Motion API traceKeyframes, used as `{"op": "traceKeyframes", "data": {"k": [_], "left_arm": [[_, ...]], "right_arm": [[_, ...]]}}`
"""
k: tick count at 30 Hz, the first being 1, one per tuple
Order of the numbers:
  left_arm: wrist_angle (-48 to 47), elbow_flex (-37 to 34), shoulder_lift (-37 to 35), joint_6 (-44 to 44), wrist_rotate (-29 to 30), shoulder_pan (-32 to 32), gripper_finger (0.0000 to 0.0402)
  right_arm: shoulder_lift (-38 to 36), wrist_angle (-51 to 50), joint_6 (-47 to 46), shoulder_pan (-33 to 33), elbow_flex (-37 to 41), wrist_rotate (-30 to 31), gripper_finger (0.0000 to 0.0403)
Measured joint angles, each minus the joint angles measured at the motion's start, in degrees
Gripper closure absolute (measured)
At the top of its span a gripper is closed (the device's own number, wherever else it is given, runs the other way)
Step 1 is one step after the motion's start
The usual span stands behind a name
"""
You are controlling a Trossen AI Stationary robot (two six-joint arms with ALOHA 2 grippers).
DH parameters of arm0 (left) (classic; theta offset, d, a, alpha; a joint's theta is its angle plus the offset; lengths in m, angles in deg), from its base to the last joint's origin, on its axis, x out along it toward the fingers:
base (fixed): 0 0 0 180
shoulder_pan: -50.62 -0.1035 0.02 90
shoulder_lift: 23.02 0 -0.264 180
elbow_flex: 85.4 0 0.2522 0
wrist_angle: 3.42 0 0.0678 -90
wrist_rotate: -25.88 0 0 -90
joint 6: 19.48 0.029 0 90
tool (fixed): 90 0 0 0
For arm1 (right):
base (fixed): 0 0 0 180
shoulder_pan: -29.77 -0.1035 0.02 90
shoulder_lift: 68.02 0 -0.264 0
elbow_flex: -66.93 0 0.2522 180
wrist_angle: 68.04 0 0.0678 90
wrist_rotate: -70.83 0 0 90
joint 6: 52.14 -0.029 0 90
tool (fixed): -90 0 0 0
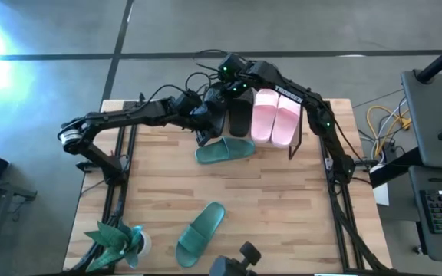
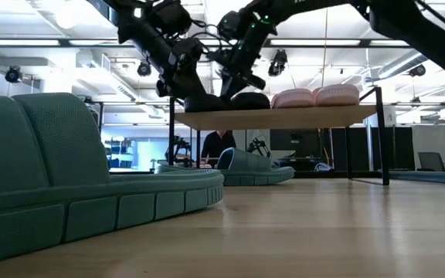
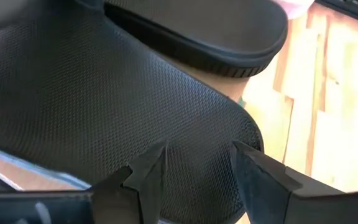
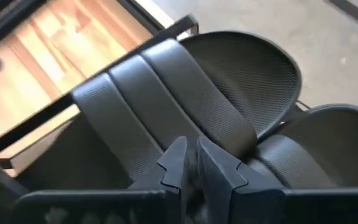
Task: Pick and place slides into the shelf
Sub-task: Adjust the shelf
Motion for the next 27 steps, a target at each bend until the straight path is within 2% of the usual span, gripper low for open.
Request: {"op": "traceKeyframes", "data": {"k": [9, 15, 19, 23, 27], "left_arm": [[-2.0, 0.2, -3.4, -3.1, 3.5, 0.0, 0.0238], [-1.4, 0.0, -4.7, -3.0, 5.9, 0.0, 0.0238], [-0.9, 0.2, -4.5, -3.1, 5.8, 0.0, 0.0238], [1.0, 0.0, -4.5, -4.0, 5.7, 0.2, 0.0238], [2.7, 0.1, -4.5, -4.1, 5.6, 0.3, 0.0238]], "right_arm": [[2.2, 0.3, 1.4, 0.0, 0.2, -2.1, 0.0371], [-0.5, 2.3, 1.5, -0.2, 0.4, -1.2, 0.0371], [-4.7, 1.1, 1.5, -0.2, 0.2, 3.2, 0.0371], [-7.3, -2.0, 0.4, 0.7, 0.2, 13.1, 0.0371], [-6.4, -6.5, -3.1, 4.3, 0.4, 12.0, 0.0371]]}}
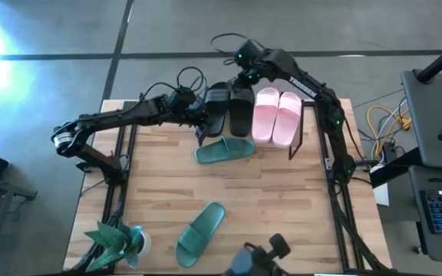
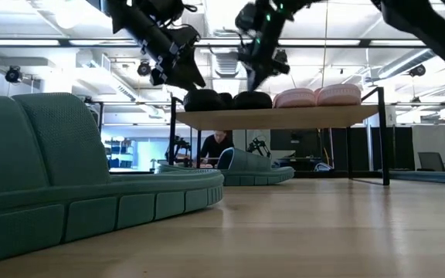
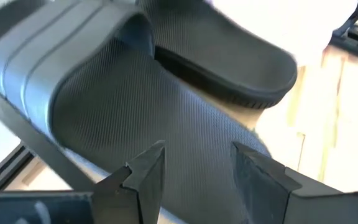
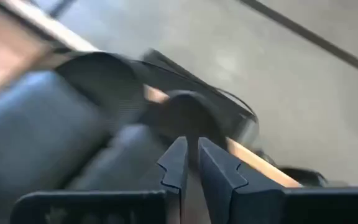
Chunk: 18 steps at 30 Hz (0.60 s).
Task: Pick and place slides into the shelf
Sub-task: Adjust the shelf
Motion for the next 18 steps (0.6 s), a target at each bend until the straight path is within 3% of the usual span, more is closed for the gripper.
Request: {"op": "traceKeyframes", "data": {"k": [8, 18], "left_arm": [[1.1, -0.3, 0.2, -0.1, 0.0, 0.1, 0.0238], [1.1, -0.2, 2.3, -0.1, -0.1, 0.1, 0.0238]], "right_arm": [[5.0, -2.0, 0.0, 1.5, 0.2, -0.6, 0.0371], [7.4, -8.4, -0.6, -2.0, 0.2, -1.1, 0.0371]]}}
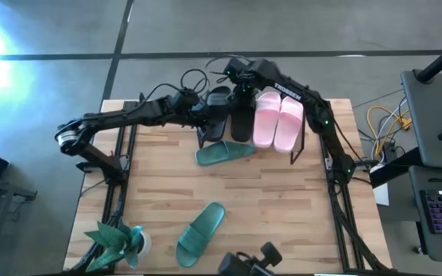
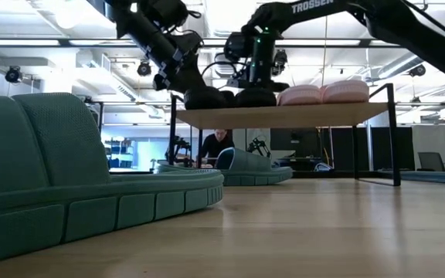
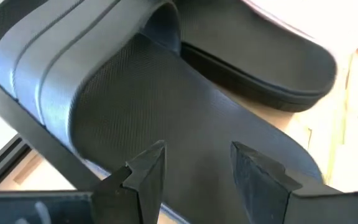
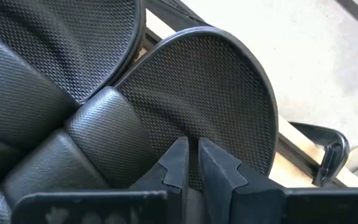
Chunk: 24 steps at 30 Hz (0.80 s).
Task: Pick and place slides into the shelf
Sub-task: Adjust the shelf, then put the green slipper under the shelf
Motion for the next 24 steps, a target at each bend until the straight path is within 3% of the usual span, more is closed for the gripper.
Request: {"op": "traceKeyframes", "data": {"k": [11, 24], "left_arm": [[1.0, 0.0, 2.3, 0.0, -0.2, 0.0, 0.0238], [0.5, 1.6, -1.3, 0.3, -0.1, 0.3, 0.0238]], "right_arm": [[-1.0, -1.3, -2.6, -1.2, -0.3, 0.4, 0.0371], [-13.4, -0.2, -0.5, -2.1, -0.4, 9.0, 0.0371]]}}
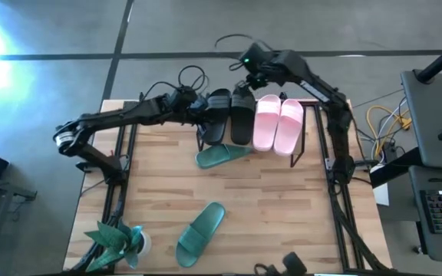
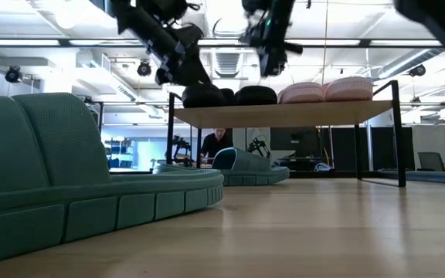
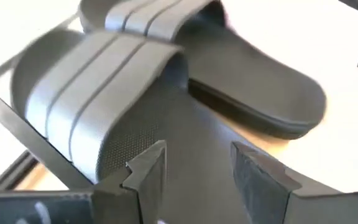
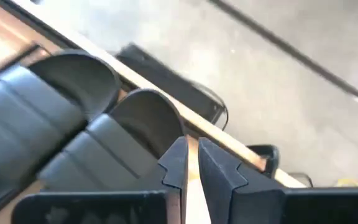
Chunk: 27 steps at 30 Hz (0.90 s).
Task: Pick and place slides into the shelf
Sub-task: Put the green slipper under the shelf
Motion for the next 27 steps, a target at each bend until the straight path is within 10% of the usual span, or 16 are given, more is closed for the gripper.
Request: {"op": "traceKeyframes", "data": {"k": [11, 27], "left_arm": [[-11.0, -9.4, -13.7, 20.3, -6.5, 10.9, 0.0238], [-8.6, -28.3, -21.9, -19.7, -18.2, 29.8, 0.0238]], "right_arm": [[-9.2, -8.7, 3.4, -15.7, 0.1, 3.7, 0.0371], [-8.7, -5.9, -5.7, -32.4, 19.8, -14.9, 0.0371]]}}
